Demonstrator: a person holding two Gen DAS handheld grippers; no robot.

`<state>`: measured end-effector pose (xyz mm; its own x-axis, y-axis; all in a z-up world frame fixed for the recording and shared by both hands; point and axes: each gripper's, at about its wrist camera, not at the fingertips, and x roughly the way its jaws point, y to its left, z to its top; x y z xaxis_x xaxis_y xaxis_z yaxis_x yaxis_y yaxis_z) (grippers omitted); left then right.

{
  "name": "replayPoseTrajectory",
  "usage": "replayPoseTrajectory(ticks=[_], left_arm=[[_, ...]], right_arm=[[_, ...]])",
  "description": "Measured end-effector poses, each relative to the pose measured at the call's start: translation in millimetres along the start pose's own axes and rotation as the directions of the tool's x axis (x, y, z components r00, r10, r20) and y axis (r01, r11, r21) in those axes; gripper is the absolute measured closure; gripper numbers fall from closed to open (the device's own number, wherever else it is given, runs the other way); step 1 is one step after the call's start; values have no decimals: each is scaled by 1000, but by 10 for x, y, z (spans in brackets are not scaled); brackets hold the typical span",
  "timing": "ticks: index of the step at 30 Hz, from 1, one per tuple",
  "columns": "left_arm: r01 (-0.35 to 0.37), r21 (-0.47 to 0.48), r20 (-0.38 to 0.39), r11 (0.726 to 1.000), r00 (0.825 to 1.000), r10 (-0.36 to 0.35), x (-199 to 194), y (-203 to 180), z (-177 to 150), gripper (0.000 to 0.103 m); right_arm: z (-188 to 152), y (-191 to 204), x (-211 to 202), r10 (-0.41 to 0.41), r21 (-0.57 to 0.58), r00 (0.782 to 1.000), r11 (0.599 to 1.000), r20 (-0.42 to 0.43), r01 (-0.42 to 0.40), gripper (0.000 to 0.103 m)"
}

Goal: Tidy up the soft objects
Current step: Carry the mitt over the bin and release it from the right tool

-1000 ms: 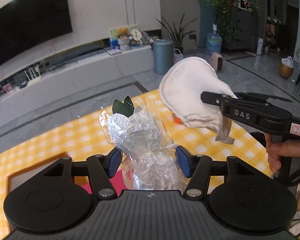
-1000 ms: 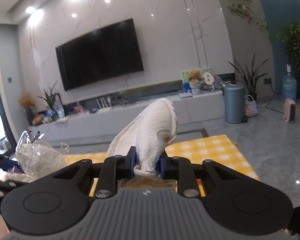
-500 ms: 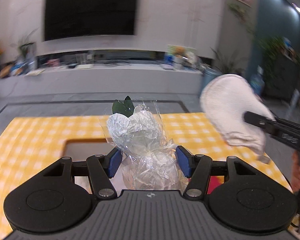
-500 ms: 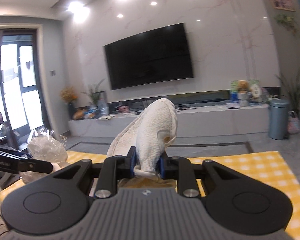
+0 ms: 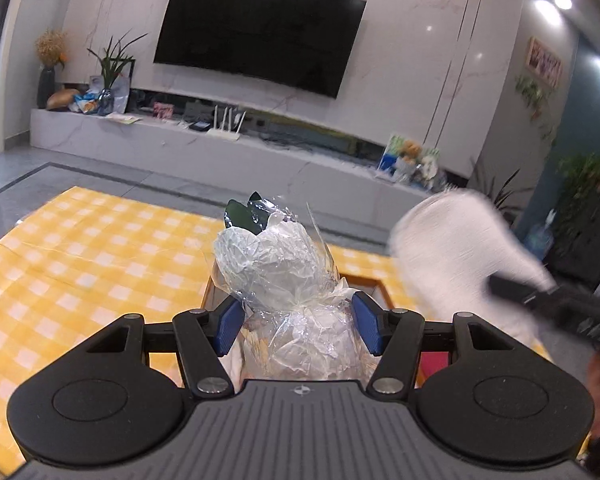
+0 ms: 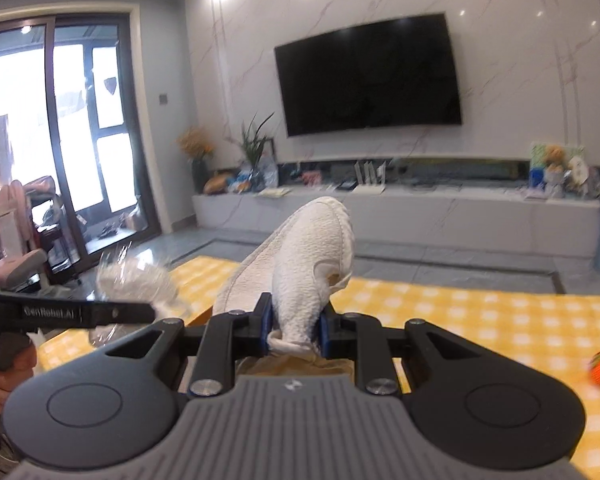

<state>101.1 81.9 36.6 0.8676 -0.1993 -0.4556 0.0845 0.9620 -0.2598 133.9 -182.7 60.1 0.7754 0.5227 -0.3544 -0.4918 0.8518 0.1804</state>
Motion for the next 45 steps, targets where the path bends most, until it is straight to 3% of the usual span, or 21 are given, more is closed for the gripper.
replayPoseTrajectory(ticks=[3, 7, 12, 20, 23, 26, 31, 32, 33, 34, 36, 37, 39, 42, 43, 45], left_arm=[[-26, 14, 35, 1000, 999, 25, -74, 47, -47, 36], [-137, 39, 73, 990, 988, 134, -87, 110, -77, 36], [-143, -19, 63, 990, 988, 143, -79, 328, -70, 36], [-125, -101, 38, 987, 991, 129, -55, 589, -50, 36], [-122, -118, 19, 986, 992, 125, -43, 621, -50, 36], [-123, -110, 7, 986, 992, 125, -43, 628, -51, 36], [-140, -94, 19, 986, 990, 142, -70, 583, -33, 36], [-148, -87, 21, 985, 988, 150, -73, 575, -31, 36], [-156, -81, 22, 984, 987, 158, -74, 566, -30, 36], [-160, -75, 22, 984, 987, 162, -79, 555, -30, 36], [-157, -74, 18, 985, 987, 158, -80, 551, -31, 36], [-152, -77, 15, 985, 988, 153, -88, 552, -29, 36], [-144, -88, 16, 986, 989, 146, -102, 563, -19, 36], [-135, -91, 25, 987, 990, 138, -129, 579, -4, 36], [-127, -88, 29, 988, 991, 130, -134, 583, 0, 36], [-95, -91, 26, 991, 995, 98, -134, 594, 12, 36]], right_arm=[[-43, 178, 198, -9, -23, 999, 1000, -48, 8, 82], [-27, 339, 522, -8, -16, 993, 1000, -118, 6, 82], [-76, 550, 1002, 4, -58, 974, 998, -228, -17, 82], [-247, 601, 1835, 15, 69, 908, 997, -419, 15, 81], [-327, 731, 2024, -30, 6, 885, 999, -464, 37, 81], [-428, 767, 2179, 11, 30, 850, 1000, -526, 6, 81], [-515, 912, 2248, -66, -84, 837, 996, -544, 23, 82], [-539, 973, 2267, -84, -125, 828, 992, -554, 17, 79], [-555, 1025, 2260, -105, -174, 822, 985, -560, 7, 69], [-554, 1076, 2243, -132, -216, 822, 976, -554, 12, 63], [-524, 1136, 2181, -164, -258, 823, 966, -543, 22, 42], [-504, 1146, 2129, -163, -264, 828, 964, -537, 19, 37], [-446, 1136, 1995, -159, -262, 840, 965, -519, 20, 19], [-313, 1064, 1763, -164, -276, 856, 961, -491, 25, 19], [-264, 1050, 1675, -153, -281, 864, 960, -480, 14, 22], [-171, 1012, 1497, -125, -289, 886, 957, -447, -11, 38]])
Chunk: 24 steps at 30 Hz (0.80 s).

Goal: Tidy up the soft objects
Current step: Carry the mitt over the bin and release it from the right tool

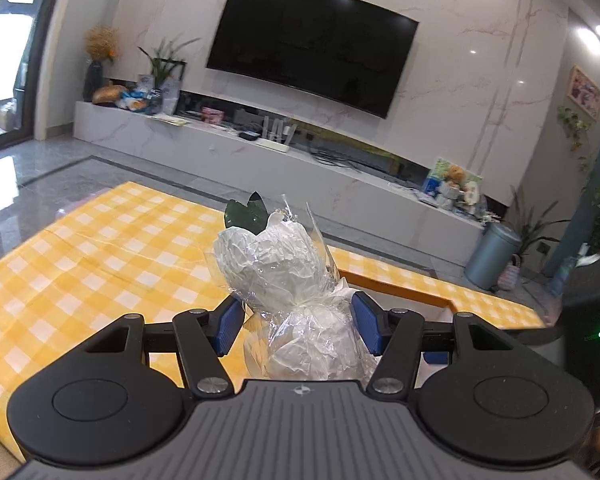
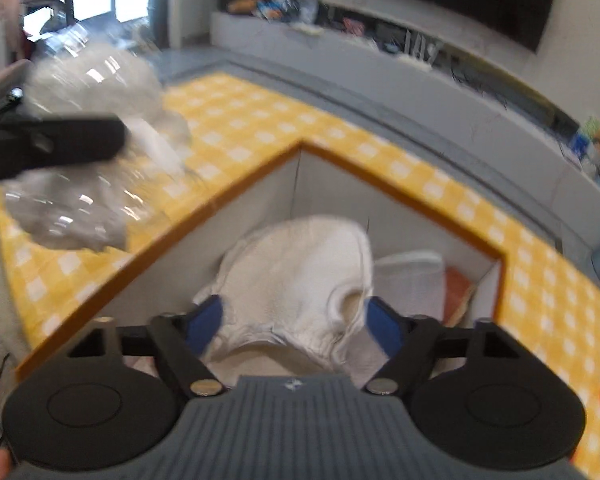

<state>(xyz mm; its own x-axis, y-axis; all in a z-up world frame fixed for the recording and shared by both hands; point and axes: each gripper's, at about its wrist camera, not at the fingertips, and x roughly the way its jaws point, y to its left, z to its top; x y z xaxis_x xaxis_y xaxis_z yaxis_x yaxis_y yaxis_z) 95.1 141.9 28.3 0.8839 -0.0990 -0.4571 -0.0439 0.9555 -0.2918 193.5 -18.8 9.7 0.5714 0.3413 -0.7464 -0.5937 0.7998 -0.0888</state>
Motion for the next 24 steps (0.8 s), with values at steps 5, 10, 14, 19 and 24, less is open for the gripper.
replayPoseTrajectory(ticks=[5, 10, 14, 19, 24], left_arm=[[-2, -5, -5, 1000, 1000, 2, 45, 4, -8, 36], [-8, 12, -41, 1000, 999, 9, 118, -24, -48, 36], [-17, 36, -42, 999, 999, 18, 132, -39, -73, 36], [-9, 43, -53, 999, 999, 12, 149, -63, -89, 36], [-23, 63, -65, 998, 998, 27, 179, -120, -109, 36]], right_arm=[[40, -39, -27, -47, -21, 996, 999, 80, 49, 90], [-46, 49, 570, 6, -37, 996, 999, -89, -10, 101], [-72, 38, 812, 16, -26, 988, 999, -153, -20, 102], [-60, 69, 921, 20, -48, 982, 998, -186, -29, 102], [-31, 164, 980, -3, -117, 974, 993, -224, -24, 103]])
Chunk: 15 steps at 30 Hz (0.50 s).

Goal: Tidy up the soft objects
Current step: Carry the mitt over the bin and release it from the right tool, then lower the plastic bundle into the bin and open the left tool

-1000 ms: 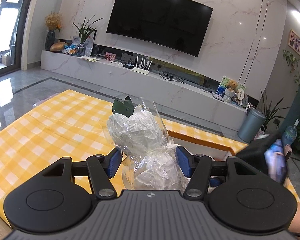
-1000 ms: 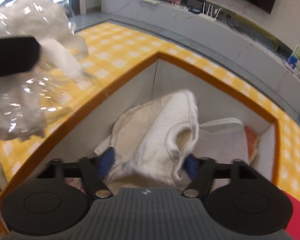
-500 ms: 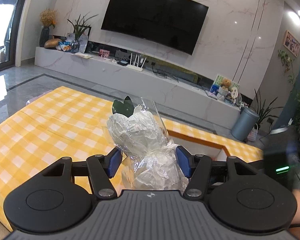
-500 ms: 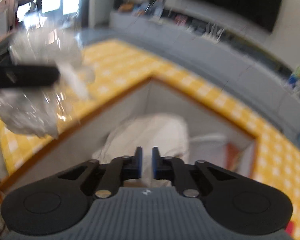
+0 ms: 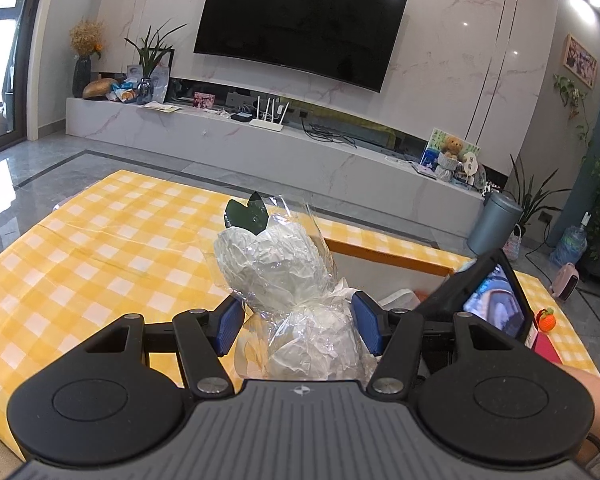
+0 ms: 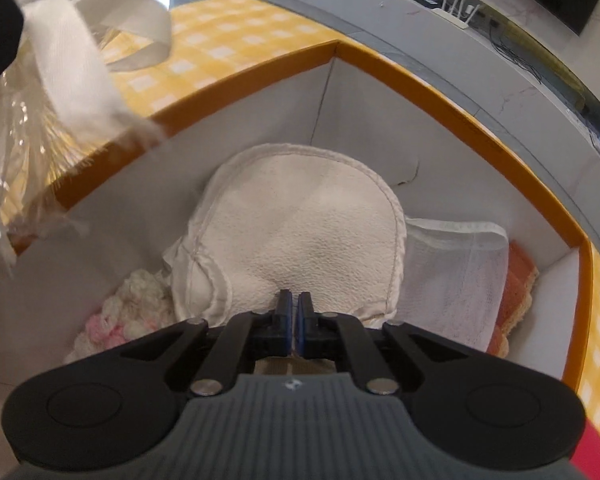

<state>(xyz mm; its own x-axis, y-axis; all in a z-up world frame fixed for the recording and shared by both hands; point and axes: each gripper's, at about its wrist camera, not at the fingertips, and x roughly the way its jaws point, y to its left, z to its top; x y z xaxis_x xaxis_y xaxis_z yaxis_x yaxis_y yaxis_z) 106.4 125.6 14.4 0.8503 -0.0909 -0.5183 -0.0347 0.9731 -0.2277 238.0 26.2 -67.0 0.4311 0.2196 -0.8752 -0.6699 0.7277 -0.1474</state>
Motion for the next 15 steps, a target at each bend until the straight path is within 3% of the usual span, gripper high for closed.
replayPoseTrajectory(ticks=[4, 6, 8, 11, 15], left_arm=[[-14, 15, -19, 1000, 1000, 14, 63, -29, -9, 36], [-17, 17, -21, 1000, 1000, 17, 59, -31, -26, 36], [0, 21, -22, 1000, 1000, 1, 28, -36, -30, 36], [0, 43, -11, 999, 1000, 0, -11, -73, -32, 36], [17, 59, -43, 998, 999, -15, -10, -135, -25, 36]], right_arm=[[97, -2, 21, -5, -37, 998, 999, -57, 3, 103], [84, -12, -37, -8, -46, 999, 999, -39, 7, 103], [42, -33, -166, 6, 20, 1000, 1000, 26, -7, 103], [-96, -163, -463, -40, 110, 988, 994, 151, 24, 103], [-290, -292, -812, -54, 161, 973, 987, 226, 18, 102]])
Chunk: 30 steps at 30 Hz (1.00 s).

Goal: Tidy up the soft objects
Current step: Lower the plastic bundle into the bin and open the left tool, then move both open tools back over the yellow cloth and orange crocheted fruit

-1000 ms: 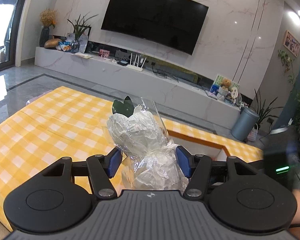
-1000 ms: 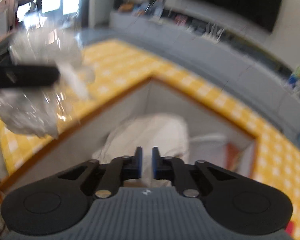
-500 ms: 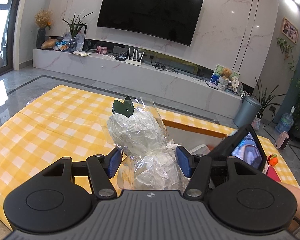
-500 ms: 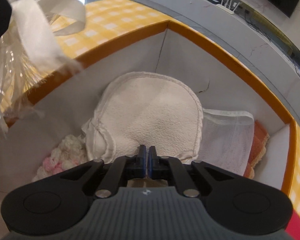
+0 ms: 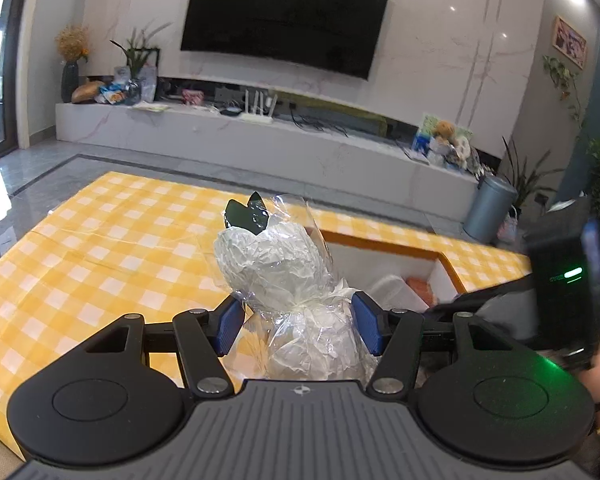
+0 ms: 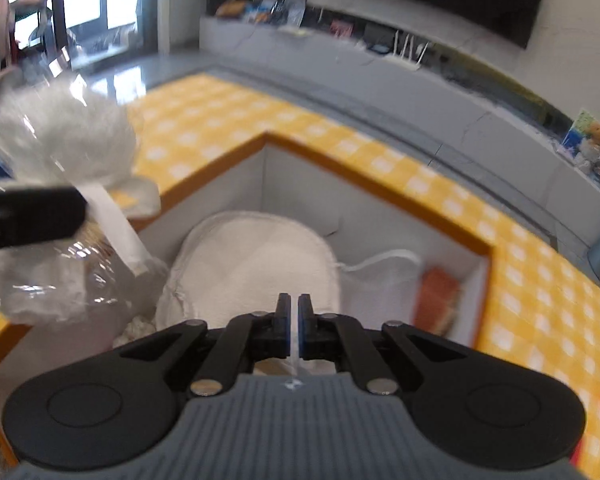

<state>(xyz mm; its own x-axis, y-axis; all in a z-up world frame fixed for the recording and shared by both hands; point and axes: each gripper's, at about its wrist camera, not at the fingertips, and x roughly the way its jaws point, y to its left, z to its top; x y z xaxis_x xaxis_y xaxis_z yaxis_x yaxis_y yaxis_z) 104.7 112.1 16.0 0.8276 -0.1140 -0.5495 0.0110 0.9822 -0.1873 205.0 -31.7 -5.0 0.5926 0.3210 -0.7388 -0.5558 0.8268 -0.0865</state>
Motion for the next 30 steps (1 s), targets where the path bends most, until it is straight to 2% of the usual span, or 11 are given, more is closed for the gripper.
replayPoseTrajectory(ticks=[7, 13, 16, 18, 20, 22, 26, 30], left_arm=[[72, 110, -165, 991, 985, -53, 150, -179, -114, 36], [67, 189, -274, 980, 962, -13, 303, -251, -227, 34], [65, 282, -239, 957, 971, 4, 166, -352, -245, 25], [70, 298, -220, 952, 976, -3, 78, -402, -216, 22], [90, 293, -201, 952, 979, -31, 23, -416, -199, 14], [92, 299, -190, 950, 981, -36, 2, -414, -205, 13], [50, 289, -149, 956, 989, -7, 8, -402, -167, 13], [31, 209, -163, 977, 987, 4, 5, -328, -79, 13]], right_arm=[[-70, -152, -427, -8, 11, 998, 1000, 67, 7, 101], [-175, -144, -545, -6, -5, 996, 1000, 89, 6, 101], [-218, -107, -593, 12, -34, 997, 999, 75, -10, 101], [-242, -109, -607, 19, -44, 997, 999, 72, -16, 101], [-254, -100, -617, 23, -46, 997, 999, 67, -20, 101], [-269, -88, -634, 19, -49, 998, 999, 66, -16, 101], [-269, -93, -662, 19, -56, 998, 998, 65, -16, 101], [-256, -127, -775, 24, -36, 994, 999, 102, -20, 101]])
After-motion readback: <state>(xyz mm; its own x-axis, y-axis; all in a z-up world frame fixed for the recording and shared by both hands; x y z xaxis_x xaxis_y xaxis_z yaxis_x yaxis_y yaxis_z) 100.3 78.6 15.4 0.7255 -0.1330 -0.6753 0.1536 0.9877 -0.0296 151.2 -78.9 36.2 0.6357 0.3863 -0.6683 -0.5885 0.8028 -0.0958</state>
